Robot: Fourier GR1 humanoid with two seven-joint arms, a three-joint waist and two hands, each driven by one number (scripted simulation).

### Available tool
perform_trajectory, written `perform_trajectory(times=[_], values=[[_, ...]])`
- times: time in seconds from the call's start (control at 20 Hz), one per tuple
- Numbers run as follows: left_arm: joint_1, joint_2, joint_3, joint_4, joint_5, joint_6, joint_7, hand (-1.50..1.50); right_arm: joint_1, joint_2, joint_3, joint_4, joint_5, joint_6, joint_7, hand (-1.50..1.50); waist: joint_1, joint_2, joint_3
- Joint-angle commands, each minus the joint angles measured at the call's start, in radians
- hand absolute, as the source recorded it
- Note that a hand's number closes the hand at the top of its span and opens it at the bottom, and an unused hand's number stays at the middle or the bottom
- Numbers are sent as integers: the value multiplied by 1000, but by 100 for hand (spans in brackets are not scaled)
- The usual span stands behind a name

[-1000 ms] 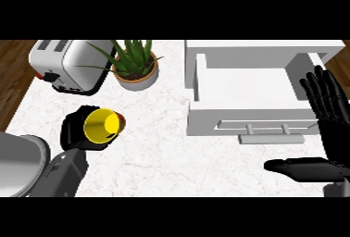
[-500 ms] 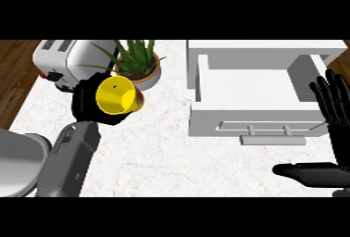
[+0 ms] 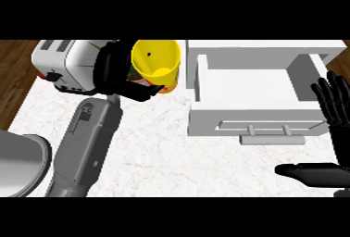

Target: Pick up the cup, place it into the drawer and close the drawer

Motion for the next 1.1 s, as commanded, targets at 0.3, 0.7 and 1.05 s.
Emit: perform_trajectory(times=[0.3,0.7,1.05], values=[[-261,-13,-217,65,67,311,205,150,-31,-15,-33,52,-23,26,-57,-150,-16,5,0],[-422,-13,-265,350,202,378,140,150,-51,-29,-38,-7,-62,32,50,-150,-38,11,-1],[-531,-13,-347,488,293,408,174,150,-32,9,19,15,33,7,-11,-150,-41,12,0]])
